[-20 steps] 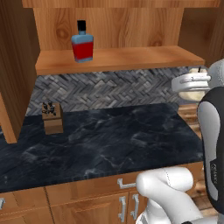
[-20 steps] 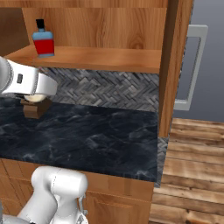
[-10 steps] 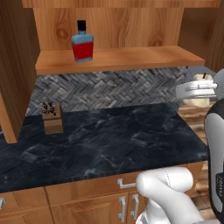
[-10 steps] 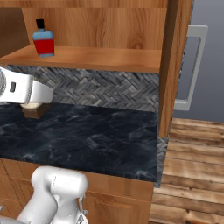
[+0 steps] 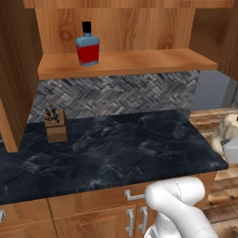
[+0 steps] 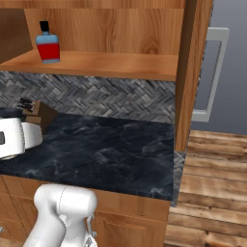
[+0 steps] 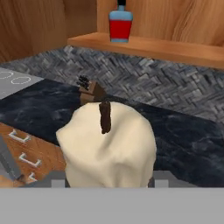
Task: Get the candle and the liquor from the cabinet and move them to the dining counter.
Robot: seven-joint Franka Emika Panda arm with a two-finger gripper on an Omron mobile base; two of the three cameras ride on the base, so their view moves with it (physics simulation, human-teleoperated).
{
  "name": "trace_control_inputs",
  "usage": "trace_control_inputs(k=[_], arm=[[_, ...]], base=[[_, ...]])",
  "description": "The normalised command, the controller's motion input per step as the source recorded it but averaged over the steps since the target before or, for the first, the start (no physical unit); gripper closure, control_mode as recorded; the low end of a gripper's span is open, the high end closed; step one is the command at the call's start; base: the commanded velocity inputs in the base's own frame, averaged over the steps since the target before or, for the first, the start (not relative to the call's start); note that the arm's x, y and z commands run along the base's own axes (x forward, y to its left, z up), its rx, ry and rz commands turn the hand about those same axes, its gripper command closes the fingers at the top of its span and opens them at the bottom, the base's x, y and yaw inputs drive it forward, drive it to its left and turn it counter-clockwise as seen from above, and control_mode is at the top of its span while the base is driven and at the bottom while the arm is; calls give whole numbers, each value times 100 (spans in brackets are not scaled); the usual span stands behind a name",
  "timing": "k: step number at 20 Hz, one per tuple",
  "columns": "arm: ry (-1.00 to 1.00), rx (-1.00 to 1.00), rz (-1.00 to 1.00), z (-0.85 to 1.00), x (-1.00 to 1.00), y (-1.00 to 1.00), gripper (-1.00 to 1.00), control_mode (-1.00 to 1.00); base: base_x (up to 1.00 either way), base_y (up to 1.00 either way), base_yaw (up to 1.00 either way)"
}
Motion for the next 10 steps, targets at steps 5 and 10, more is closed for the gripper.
trace_control_inputs(k=[5, 10], arm=[[0, -1, 3, -1, 14, 29, 100, -100], [0, -3, -40, 1, 45, 20, 100, -100]], base=[[0, 0, 0], [0, 0, 0]])
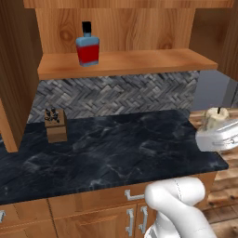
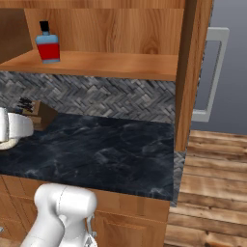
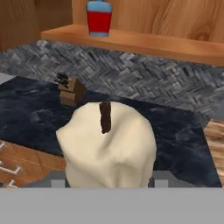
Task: Get the candle and the liquor from the cabinet and move them to the dining counter.
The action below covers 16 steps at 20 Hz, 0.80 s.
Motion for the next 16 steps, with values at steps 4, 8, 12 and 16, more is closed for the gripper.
trace_control_inputs(k=[4, 8, 12, 16], arm=[[0, 0, -45, 8, 43, 1, 100, -100], [2, 0, -41, 11, 37, -4, 100, -100], [4, 0, -15, 11, 13, -26, 100, -100], [3, 0, 0, 1, 4, -21, 100, -100]], base=[[0, 0, 0], [0, 0, 0], [0, 0, 0], [0, 0, 0]])
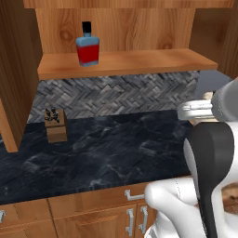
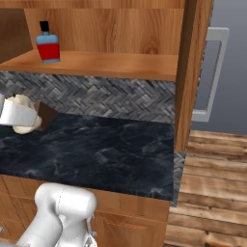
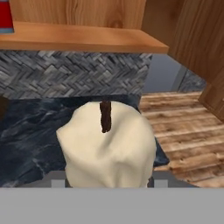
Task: Get the candle and the liquor from the cabinet and move them to the dining counter.
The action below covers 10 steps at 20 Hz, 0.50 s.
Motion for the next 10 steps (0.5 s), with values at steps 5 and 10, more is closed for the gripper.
trace_control_inputs(k=[5, 10], arm=[[4, 0, 3, 0, 8, -14, 100, -100], [8, 0, 6, 0, 10, -2, 100, -100]], base=[[0, 0, 0], [0, 0, 0]])
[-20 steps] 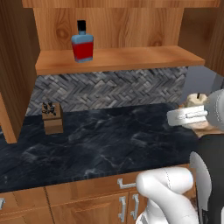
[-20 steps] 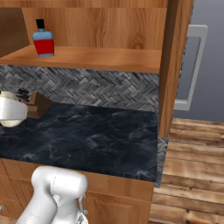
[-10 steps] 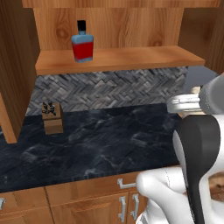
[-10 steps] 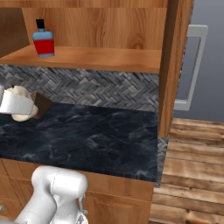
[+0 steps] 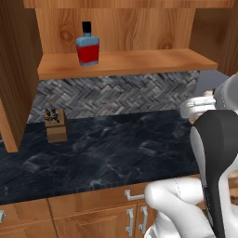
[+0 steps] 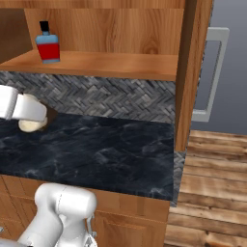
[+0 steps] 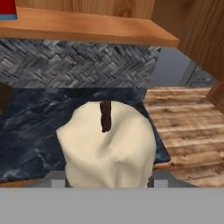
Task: Get the candle and the liquor from the cabinet and move them to the dining counter.
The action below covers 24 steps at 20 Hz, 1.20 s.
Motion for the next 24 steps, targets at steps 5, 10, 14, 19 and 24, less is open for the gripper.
trace_control_inputs(k=[5, 10, 14, 19, 24], arm=[[5, 0, 15, -1, 7, -9, 100, -100], [1, 0, 14, -1, 5, -4, 100, -100], [4, 0, 5, 0, 0, 0, 100, -100], [2, 0, 0, 0, 0, 0, 100, 100], [0, 0, 0, 0, 0, 0, 100, 100]], base=[[0, 0, 0], [0, 0, 0], [0, 0, 0], [0, 0, 0], [-31, -2, 6]])
